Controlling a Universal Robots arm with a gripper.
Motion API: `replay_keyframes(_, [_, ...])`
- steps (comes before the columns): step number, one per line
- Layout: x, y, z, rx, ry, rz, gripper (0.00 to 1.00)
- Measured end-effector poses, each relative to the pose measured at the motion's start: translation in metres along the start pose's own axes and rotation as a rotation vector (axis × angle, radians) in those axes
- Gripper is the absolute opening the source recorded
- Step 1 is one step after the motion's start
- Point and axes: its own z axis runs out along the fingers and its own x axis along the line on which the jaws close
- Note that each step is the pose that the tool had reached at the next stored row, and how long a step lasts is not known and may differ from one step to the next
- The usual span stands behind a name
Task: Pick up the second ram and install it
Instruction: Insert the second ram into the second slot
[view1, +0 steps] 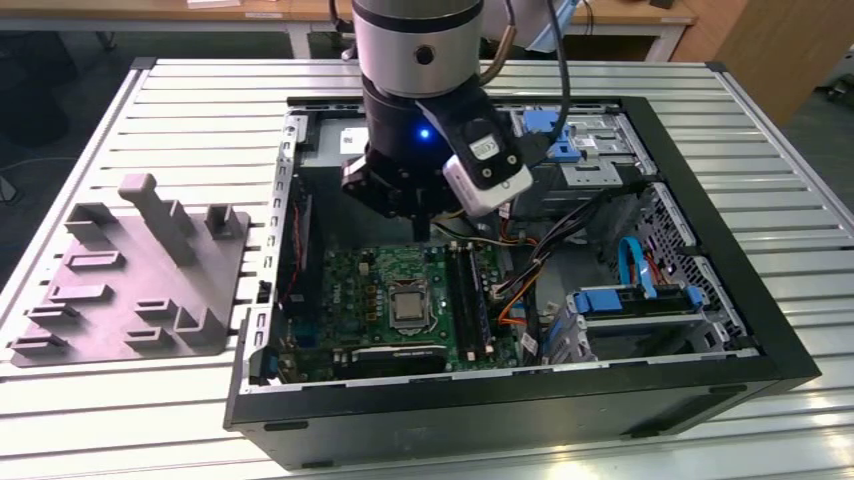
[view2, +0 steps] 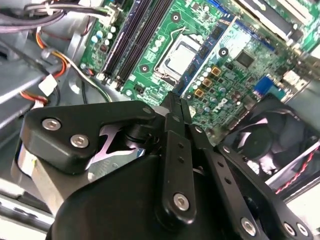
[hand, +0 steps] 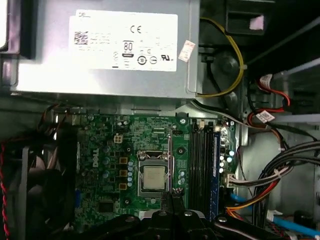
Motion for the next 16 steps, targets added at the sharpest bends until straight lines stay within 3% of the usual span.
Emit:
replay_keyframes(2, [0.0000,0.0000,0.0004,0.0014,-0.0003,0.027,0.11])
replay_keyframes(9, [-0.0016,0.0000,0.0013,0.0010,-0.0006,0.027,0.11])
replay_keyframes(16, [-0.0175,-0.0003,0.0055,0.0012,-0.0001,0.027,0.11])
